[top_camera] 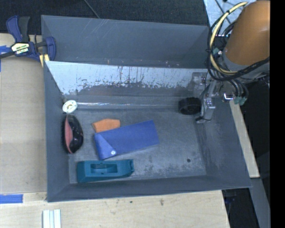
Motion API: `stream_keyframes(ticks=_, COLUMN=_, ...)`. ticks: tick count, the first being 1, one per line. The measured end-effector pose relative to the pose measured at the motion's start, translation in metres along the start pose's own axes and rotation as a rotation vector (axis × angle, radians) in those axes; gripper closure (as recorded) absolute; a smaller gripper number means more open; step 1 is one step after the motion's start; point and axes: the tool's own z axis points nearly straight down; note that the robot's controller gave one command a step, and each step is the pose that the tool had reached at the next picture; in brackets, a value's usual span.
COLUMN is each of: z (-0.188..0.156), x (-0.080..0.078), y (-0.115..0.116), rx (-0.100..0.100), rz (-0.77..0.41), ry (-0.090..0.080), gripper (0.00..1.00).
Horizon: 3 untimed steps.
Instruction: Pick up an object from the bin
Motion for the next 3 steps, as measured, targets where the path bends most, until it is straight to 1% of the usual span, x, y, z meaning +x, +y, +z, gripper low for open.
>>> stream_keyframes(ticks=1, z=-0.005, x=-0.001, y=0.000, rx=0.001, rz=-0.002, ry=-0.009, gripper=0.00)
stream_keyframes(ticks=2, z=0.075, x=-0.017, y=-0.024, rx=0.001, rz=-0.039, ry=-0.009, gripper=1.00)
stream_keyframes(ticks=3, z=0.075, x=-0.017, y=-0.023, rx=0.001, rz=-0.040, ry=-0.009, gripper=0.00)
